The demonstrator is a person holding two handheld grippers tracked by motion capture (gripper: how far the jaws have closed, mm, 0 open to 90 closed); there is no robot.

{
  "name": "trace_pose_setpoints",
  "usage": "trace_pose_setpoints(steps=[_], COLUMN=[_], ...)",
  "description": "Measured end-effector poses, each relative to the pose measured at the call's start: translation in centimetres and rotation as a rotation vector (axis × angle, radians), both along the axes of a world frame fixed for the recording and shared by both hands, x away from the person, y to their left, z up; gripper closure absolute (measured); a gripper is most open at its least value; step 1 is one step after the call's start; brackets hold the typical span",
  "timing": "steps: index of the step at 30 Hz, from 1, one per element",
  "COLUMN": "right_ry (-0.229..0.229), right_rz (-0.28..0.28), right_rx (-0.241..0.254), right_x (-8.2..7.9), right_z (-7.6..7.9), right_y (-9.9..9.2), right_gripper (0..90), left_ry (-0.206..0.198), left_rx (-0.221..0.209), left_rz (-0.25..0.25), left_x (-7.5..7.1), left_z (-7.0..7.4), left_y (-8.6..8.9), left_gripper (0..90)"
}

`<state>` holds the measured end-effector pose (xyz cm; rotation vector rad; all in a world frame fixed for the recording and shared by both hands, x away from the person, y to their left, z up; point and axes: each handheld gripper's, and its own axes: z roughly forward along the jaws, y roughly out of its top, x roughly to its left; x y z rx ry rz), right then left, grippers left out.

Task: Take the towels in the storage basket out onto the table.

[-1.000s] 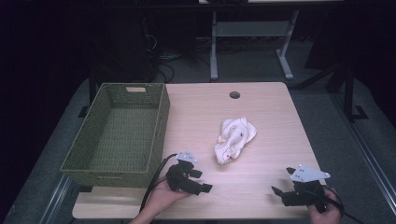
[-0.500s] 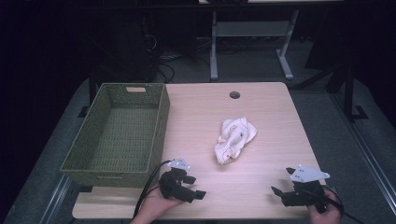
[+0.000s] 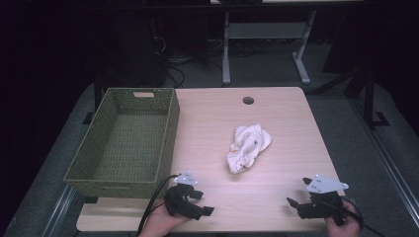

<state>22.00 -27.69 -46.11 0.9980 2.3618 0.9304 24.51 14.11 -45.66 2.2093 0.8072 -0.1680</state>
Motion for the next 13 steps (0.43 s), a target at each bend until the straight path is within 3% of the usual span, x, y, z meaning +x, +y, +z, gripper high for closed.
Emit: trace_pose_setpoints(steps=[7,13], right_ry=[0.002,-0.004], right_rz=[0.001,0.02], right_rx=[0.0,-0.005], right_x=[0.01,-0.06], right_z=[0.0,0.12], right_y=[0.0,-0.08], right_gripper=[14.0,14.0], left_ry=[-0.031,-0.054], left_rx=[-0.014,-0.013], left_rz=[0.023,0.029], left_x=[-0.79,-0.68], left_z=[0.35,0.43], left_y=[1.01,0.73], left_gripper=[25.9,25.9])
